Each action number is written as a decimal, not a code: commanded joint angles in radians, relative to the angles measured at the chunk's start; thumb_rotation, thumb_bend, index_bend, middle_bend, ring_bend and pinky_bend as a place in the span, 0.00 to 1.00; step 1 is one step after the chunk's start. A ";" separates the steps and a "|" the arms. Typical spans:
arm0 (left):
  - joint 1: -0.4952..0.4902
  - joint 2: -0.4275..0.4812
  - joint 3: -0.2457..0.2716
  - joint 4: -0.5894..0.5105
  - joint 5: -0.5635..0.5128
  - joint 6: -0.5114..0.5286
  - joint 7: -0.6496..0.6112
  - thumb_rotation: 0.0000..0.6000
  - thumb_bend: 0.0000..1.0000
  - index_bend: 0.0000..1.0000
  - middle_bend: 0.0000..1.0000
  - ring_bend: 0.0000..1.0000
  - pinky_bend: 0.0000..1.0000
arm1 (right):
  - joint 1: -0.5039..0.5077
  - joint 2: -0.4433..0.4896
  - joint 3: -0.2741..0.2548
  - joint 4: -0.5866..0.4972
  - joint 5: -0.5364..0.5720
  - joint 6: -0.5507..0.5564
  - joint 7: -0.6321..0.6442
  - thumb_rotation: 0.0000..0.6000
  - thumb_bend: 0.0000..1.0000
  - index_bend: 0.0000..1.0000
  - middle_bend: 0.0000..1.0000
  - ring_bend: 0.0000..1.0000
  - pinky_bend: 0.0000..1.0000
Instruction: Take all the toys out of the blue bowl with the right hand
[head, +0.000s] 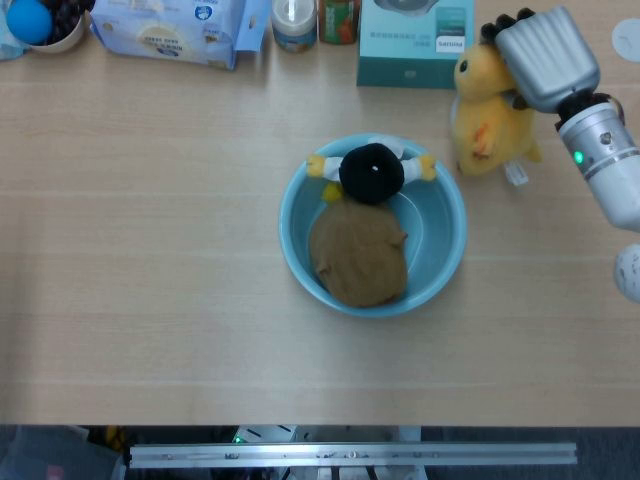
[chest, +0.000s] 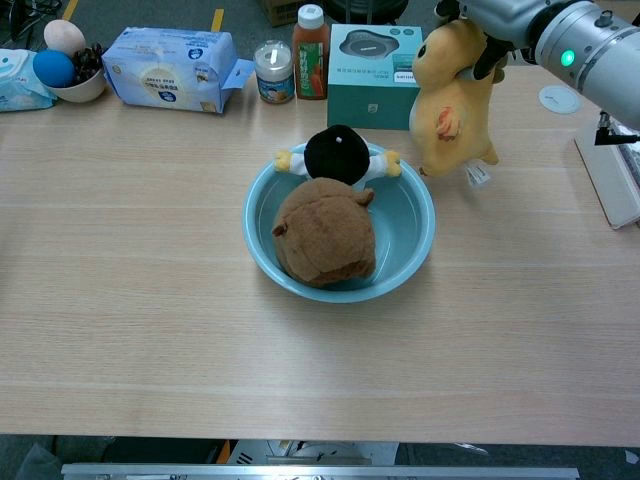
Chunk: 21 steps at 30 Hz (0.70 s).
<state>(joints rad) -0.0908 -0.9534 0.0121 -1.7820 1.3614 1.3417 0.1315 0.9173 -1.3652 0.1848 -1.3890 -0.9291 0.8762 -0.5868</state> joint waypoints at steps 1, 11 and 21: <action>0.002 -0.006 -0.001 0.004 0.000 0.003 0.004 1.00 0.42 0.03 0.08 0.05 0.13 | 0.017 -0.026 -0.002 -0.005 0.026 0.002 -0.032 1.00 0.32 0.02 0.07 0.05 0.24; 0.007 0.003 -0.001 0.003 0.005 0.011 -0.005 1.00 0.42 0.03 0.08 0.05 0.13 | 0.016 0.015 0.018 -0.125 -0.043 0.048 0.006 1.00 0.24 0.00 0.00 0.00 0.19; 0.004 0.005 0.001 0.002 0.014 0.004 -0.013 1.00 0.42 0.03 0.08 0.05 0.13 | 0.002 0.125 -0.045 -0.323 -0.172 -0.029 0.073 1.00 0.21 0.00 0.06 0.00 0.19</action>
<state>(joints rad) -0.0867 -0.9489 0.0134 -1.7798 1.3750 1.3453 0.1191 0.9199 -1.2618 0.1602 -1.6850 -1.0802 0.8717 -0.5196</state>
